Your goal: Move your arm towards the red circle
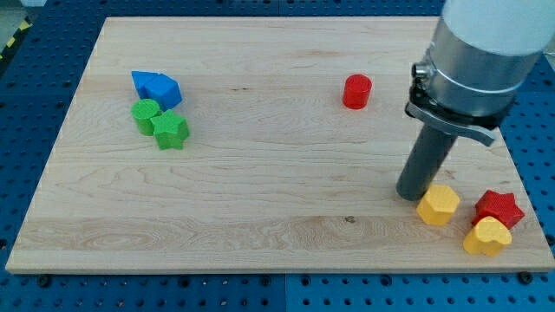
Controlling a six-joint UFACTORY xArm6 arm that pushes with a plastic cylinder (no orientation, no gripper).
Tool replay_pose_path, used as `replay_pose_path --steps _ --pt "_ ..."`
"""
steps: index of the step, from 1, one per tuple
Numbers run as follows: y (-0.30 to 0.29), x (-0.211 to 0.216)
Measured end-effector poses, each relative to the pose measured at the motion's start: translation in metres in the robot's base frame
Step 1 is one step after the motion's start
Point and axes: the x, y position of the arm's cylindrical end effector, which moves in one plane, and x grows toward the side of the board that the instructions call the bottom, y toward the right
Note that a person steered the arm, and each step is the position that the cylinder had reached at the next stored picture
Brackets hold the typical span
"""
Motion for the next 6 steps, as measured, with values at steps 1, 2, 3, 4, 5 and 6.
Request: replay_pose_path --steps 1,2,3,4,5,6 --pt "0.011 0.003" --pt "-0.02 -0.04" --pt "-0.087 -0.105" --pt "-0.141 -0.173" --pt "-0.129 -0.226" --pt "-0.117 -0.224"
